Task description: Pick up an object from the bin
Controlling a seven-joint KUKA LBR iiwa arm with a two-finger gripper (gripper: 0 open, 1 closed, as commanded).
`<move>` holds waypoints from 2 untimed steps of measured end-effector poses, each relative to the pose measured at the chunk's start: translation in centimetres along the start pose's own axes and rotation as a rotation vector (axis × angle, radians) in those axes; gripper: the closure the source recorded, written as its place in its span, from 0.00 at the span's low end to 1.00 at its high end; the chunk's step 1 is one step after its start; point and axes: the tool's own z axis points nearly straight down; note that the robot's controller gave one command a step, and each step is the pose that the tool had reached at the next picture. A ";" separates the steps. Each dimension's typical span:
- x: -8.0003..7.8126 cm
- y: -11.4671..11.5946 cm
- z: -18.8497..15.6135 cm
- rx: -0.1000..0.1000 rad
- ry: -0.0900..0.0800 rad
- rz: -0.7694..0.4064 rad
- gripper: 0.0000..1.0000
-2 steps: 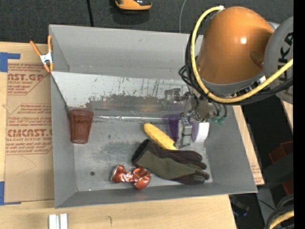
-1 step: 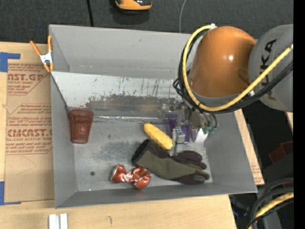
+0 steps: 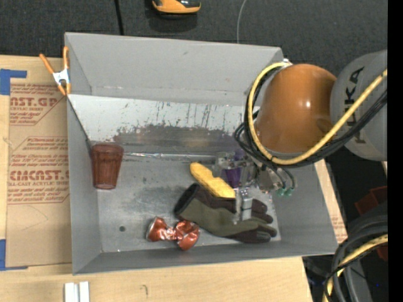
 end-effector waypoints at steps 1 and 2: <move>0.4 0.8 2.3 0.000 0.000 -0.021 0.00; -2.4 1.7 5.3 -0.001 -0.002 0.062 0.00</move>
Offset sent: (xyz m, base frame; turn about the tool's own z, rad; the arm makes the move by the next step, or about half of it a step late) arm 0.0442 0.0265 -0.0749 -0.0136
